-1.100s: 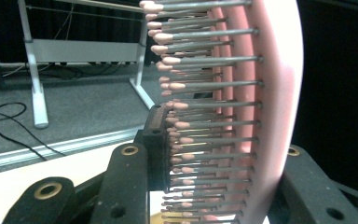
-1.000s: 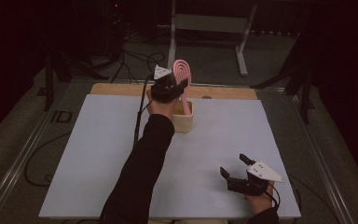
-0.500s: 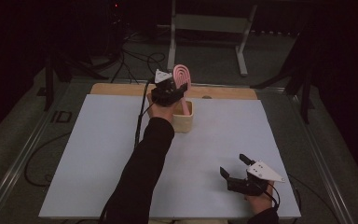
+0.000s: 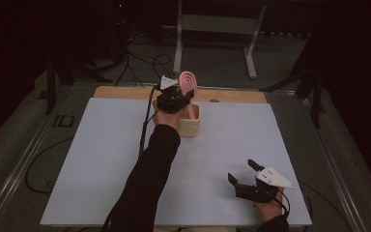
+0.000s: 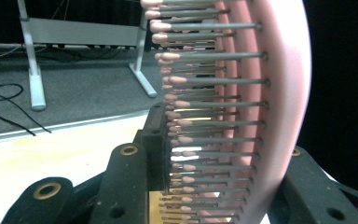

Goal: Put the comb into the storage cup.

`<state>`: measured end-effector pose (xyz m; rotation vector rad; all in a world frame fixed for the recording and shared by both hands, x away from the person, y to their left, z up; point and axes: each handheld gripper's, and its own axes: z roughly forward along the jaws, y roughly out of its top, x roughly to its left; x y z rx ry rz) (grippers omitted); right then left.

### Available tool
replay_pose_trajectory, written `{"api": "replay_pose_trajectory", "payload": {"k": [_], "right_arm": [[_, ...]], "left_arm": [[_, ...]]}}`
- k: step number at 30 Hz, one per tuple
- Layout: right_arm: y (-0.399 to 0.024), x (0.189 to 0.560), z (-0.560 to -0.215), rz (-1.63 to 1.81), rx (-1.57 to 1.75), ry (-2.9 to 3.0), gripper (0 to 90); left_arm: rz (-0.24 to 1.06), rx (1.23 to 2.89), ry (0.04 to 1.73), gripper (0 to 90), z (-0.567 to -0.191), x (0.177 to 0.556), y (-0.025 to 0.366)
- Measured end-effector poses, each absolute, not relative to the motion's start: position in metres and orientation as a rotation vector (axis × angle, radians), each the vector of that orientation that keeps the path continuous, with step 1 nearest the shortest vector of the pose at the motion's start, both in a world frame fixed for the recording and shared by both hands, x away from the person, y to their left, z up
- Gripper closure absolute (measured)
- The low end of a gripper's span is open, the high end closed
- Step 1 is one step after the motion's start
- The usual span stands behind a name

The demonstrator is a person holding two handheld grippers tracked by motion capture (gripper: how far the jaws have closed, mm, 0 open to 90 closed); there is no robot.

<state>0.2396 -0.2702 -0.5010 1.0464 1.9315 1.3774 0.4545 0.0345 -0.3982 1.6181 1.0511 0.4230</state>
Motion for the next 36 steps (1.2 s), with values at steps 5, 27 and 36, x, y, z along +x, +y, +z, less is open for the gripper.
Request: {"api": "replay_pose_trajectory", "payload": {"k": [5,27,36], "right_arm": [[-0.27,0.24,-0.501,1.379,1.048,1.934,9.0],[-0.27,0.24,-0.501,1.375,1.046,1.936,9.0],[-0.269,0.24,-0.502,1.371,1.047,1.941,9.0]], "left_arm": [[0.416,1.627,1.055,63.6,-0.402,0.454,0.034],[0.398,1.642,1.073,63.2,-0.418,0.452,0.035],[0.391,1.653,1.07,63.0,-0.421,0.45,0.034]]}}
